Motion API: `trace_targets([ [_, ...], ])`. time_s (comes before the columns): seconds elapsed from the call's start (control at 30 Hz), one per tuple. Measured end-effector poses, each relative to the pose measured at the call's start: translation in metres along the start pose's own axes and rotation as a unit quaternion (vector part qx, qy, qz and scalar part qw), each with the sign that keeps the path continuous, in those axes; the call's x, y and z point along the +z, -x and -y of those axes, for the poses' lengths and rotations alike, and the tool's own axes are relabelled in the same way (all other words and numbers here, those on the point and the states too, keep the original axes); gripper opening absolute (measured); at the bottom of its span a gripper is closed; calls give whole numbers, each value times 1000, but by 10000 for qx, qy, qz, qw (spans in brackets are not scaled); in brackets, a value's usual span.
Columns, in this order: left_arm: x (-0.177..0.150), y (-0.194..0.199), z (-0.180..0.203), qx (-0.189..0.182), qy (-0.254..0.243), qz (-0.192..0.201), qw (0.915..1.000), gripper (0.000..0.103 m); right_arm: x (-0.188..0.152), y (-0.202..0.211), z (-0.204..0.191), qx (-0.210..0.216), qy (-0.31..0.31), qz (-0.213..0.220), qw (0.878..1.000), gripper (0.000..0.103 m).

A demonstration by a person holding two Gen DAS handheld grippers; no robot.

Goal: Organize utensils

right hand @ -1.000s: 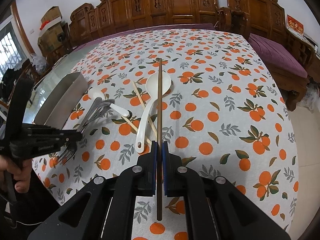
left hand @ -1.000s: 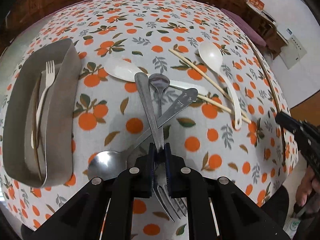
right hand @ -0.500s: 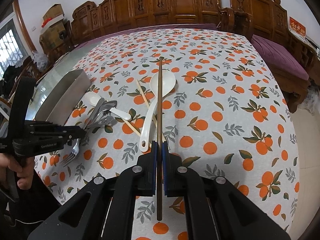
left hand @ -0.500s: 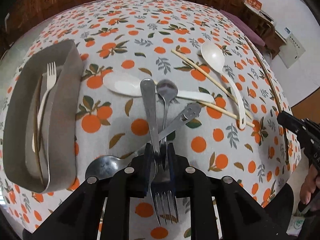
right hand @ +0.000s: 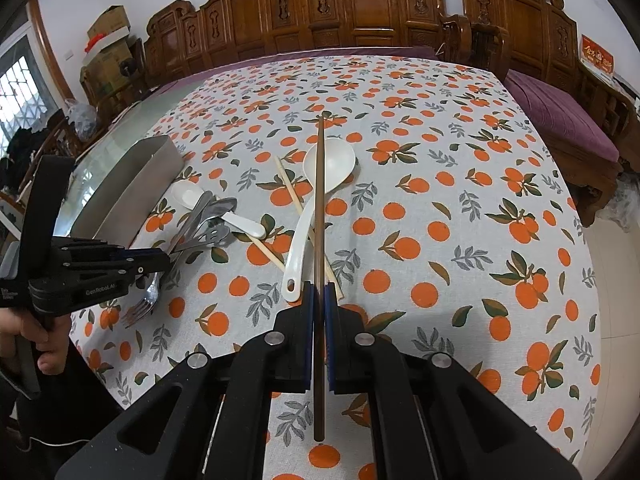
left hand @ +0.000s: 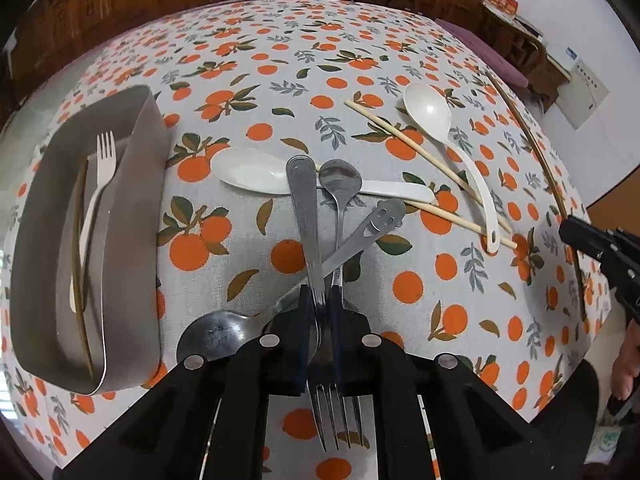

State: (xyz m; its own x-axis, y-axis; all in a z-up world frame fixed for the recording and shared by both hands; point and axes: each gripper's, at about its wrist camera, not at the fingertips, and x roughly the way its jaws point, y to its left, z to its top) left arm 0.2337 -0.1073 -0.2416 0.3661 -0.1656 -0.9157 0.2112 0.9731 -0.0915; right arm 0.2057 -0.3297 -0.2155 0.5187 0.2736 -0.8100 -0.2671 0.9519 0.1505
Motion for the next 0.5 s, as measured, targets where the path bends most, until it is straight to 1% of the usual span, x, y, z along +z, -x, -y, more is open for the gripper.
trace_targets([
  [0.27,-4,2,4,202,-208,98,9995,7,-2,-2,-1,-2,-4,-11,10000,6],
  [0.5,-11,6,2,181,-299,152,9993,6,-4,-4,-3,0,27,-28,10000,6],
])
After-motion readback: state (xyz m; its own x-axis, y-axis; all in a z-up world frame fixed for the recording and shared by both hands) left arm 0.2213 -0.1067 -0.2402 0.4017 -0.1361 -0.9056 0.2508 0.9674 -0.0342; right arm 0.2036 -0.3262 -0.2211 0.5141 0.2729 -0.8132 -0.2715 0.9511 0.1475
